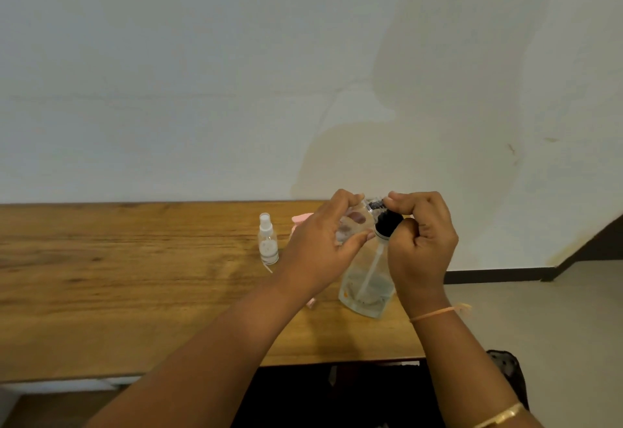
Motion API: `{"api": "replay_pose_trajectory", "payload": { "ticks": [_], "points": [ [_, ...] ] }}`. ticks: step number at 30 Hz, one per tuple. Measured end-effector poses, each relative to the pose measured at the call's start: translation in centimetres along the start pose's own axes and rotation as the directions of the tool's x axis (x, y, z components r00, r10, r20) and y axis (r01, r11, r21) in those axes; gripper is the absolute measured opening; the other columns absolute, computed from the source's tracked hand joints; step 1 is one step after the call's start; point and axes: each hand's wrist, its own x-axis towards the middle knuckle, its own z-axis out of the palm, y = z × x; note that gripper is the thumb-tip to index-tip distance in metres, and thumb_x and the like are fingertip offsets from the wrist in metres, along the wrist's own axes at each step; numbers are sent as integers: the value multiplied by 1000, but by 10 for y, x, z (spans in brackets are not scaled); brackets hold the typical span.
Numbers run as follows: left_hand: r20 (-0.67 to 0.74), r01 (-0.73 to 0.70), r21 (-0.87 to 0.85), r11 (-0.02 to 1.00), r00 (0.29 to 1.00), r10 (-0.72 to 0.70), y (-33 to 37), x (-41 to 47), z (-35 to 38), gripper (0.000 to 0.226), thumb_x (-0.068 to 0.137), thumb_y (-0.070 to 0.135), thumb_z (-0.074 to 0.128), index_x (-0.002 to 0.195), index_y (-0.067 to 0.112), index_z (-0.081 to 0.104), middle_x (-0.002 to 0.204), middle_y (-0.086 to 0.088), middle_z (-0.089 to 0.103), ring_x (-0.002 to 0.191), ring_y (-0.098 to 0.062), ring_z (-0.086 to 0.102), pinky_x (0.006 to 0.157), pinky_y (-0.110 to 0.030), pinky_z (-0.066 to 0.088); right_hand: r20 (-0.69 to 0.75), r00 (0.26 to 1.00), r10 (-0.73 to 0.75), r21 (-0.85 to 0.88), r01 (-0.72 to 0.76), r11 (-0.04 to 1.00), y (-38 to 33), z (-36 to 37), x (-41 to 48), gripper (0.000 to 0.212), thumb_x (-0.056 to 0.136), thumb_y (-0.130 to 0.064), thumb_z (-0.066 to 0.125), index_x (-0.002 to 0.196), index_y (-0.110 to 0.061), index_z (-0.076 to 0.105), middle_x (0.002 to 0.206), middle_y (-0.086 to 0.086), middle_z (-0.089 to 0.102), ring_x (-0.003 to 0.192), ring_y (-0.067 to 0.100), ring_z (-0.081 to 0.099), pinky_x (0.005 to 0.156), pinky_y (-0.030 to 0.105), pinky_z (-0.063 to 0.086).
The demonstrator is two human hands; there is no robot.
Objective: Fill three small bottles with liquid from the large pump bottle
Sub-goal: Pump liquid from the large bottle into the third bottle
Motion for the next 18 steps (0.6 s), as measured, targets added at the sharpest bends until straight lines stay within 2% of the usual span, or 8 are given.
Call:
{"api": "replay_pose_trajectory", "payload": {
  "ticks": [2, 3, 6, 9, 11, 14, 18],
  "points": [
    [8, 15, 20, 1000, 1000, -15, 0, -1, 2, 32, 85, 34, 64, 108, 33, 42, 114, 11, 62, 104, -2, 57, 82, -21, 50, -4, 1000, -2, 2, 2, 1000, 4, 3, -3, 32, 72, 8, 35, 76, -4, 64, 84, -4, 55, 84, 26, 61, 74, 40, 53],
    [3, 12, 29, 1000, 1000, -12, 0, -2, 3, 31, 85, 35, 64, 107, 33, 42, 112, 13, 62, 106, -2, 57, 83, -23, 50, -6, 1000, 1, 6, -1, 1000, 3, 4, -3, 32, 72, 7, 35, 76, -4, 64, 84, -6, 54, 84, 26, 61, 74, 40, 53],
    [-16, -7, 36, 999, 1000, 8, -2, -4, 3, 29, 85, 36, 64, 102, 37, 40, 108, 17, 60, 106, -2, 57, 85, -30, 52, -10, 999, 38, 46, -37, 998, -5, 1, -3, 38, 71, 14, 37, 78, -12, 63, 85, -9, 56, 85, 20, 61, 77, 22, 50],
    [-55, -37, 22, 999, 998, 39, -1, -6, 2, 34, 86, 36, 63, 113, 34, 43, 106, 18, 60, 100, -3, 59, 78, -34, 55, -4, 999, 43, 57, -42, 997, -10, -2, 1, 37, 70, 16, 39, 78, -9, 65, 82, 0, 59, 82, 13, 60, 75, 12, 46],
    [-85, -64, 17, 998, 994, 65, 0, -7, 2, 37, 86, 37, 63, 117, 30, 45, 105, 18, 60, 98, -3, 60, 79, -34, 55, 13, 999, 40, 37, -40, 998, -11, -3, 6, 35, 72, 15, 40, 76, -7, 66, 81, 2, 60, 81, 10, 60, 73, 11, 46],
    [-113, -88, 29, 996, 989, 90, 1, -7, 2, 38, 83, 41, 60, 116, 36, 42, 101, 20, 59, 95, -3, 60, 77, -33, 55, 19, 999, 40, 37, -41, 998, -9, -5, 8, 34, 74, 14, 40, 76, -7, 67, 80, 0, 60, 82, 4, 59, 73, 12, 46],
    [-84, -67, 45, 997, 994, 70, -3, -5, 5, 35, 85, 38, 63, 112, 35, 42, 102, 20, 59, 98, -4, 60, 76, -24, 53, -1, 1000, 24, 48, -24, 999, -3, 0, 3, 38, 71, 16, 39, 77, -12, 64, 81, -6, 56, 84, 14, 61, 75, 17, 49]
  ]
}}
